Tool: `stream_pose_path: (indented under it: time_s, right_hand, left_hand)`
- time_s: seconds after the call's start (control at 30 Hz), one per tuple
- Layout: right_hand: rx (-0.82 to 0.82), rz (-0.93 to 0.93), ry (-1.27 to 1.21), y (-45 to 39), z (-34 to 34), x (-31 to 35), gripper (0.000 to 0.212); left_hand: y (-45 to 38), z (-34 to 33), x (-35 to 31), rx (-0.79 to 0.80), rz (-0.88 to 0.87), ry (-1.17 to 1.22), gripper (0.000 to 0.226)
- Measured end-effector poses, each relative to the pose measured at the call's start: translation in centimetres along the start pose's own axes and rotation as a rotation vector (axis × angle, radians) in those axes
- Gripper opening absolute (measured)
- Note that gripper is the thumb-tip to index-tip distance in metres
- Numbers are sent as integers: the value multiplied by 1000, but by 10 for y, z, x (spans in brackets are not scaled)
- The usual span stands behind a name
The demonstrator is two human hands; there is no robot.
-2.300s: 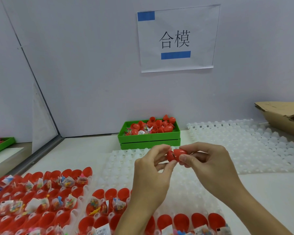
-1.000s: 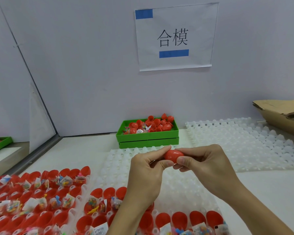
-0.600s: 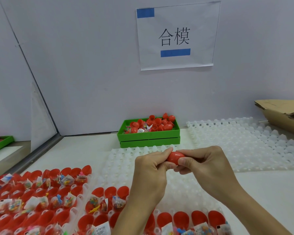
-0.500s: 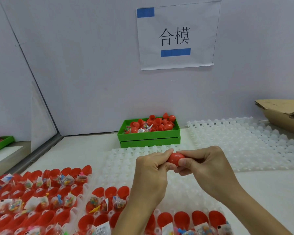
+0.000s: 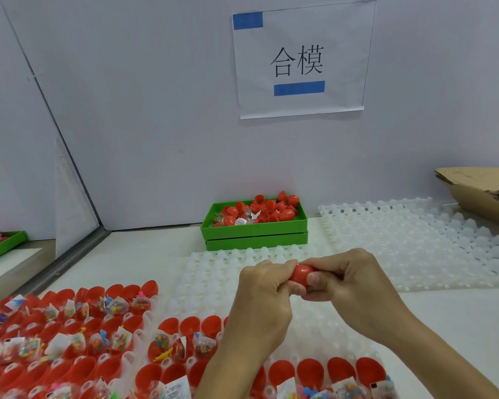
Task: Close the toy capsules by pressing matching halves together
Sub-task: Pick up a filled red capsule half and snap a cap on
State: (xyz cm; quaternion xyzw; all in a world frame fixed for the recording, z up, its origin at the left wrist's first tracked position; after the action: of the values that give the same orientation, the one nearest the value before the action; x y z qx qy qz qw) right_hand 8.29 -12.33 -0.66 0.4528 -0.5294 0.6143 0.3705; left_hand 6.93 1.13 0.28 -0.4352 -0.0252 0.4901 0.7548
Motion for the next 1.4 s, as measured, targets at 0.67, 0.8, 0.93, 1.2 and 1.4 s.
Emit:
stream_pose_path:
  time_s: [0.67,0.8,0.93,1.2,1.4]
  right_hand:
    - [146,-35,-621,0,-20,-1,27]
    - [85,25,-515,0,-21,-4,27]
    - [13,52,-508,0,-17,-6,26]
    - [33,-72,-663,-2,-13,-4,29]
    - [-72,-25,-576,-3,-1,-3,24]
  left_hand:
    - [3,-17,10,226,520,950,36]
    - [5,-17,10,119,520,851,36]
    - [5,-15,9,59,495,774,24]
    - [4,-24,10,165,582,1044,48]
    - [0,-6,11,-2,451,735,26]
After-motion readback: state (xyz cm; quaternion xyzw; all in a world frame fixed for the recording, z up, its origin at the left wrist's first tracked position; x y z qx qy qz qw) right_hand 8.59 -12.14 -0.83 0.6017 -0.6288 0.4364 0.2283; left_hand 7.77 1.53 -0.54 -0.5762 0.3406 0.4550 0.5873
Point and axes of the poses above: each hand's wrist, its own y-axis away from the middle knuckle, its own z-axis out of the back of the hand, x = y × z, the point moved 6 cm from there along -y, towards the middle knuckle, and after that the axes turned 13 degrees about -y, right-handed, at the moved point
